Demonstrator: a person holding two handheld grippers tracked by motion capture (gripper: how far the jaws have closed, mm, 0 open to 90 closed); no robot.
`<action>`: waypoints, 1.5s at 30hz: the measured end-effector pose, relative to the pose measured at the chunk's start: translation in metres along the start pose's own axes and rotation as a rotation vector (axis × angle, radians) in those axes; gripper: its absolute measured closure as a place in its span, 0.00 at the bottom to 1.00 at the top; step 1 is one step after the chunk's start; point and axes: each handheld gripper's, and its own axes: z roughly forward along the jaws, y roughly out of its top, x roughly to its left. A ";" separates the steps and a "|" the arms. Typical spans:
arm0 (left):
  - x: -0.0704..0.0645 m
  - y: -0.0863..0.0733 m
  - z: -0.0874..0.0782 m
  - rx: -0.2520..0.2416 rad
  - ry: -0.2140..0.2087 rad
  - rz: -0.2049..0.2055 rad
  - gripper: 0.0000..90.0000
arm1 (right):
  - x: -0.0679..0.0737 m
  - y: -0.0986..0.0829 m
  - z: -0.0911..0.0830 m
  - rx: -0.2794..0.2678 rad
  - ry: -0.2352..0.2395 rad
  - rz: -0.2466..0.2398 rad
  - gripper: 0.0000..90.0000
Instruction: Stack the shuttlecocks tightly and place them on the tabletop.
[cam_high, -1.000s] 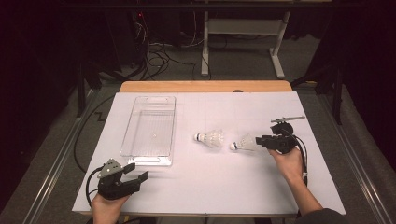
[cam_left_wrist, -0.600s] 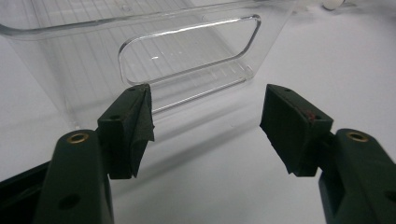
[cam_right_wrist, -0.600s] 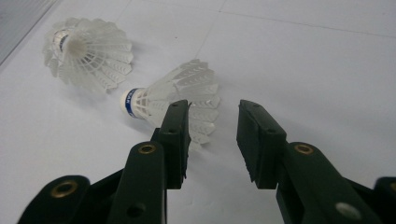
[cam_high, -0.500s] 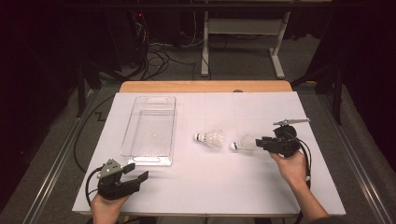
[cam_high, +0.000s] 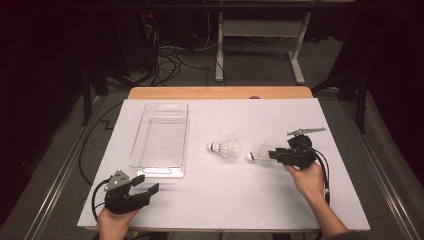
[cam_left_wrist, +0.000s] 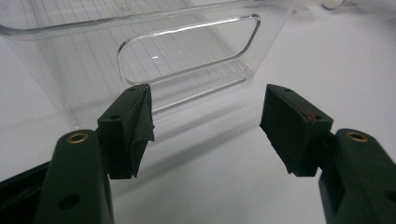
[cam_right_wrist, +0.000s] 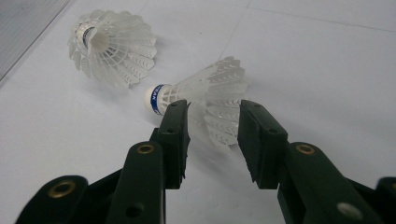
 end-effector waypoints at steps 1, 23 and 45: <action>0.000 0.000 0.000 0.000 0.001 0.001 0.39 | 0.001 0.000 0.001 0.002 0.001 0.002 0.71; 0.000 0.000 0.000 -0.001 0.000 0.003 0.39 | 0.008 0.003 0.015 0.034 0.029 -0.016 0.79; 0.000 0.000 0.000 -0.001 -0.001 0.000 0.39 | 0.014 0.004 0.018 0.043 0.090 -0.058 1.00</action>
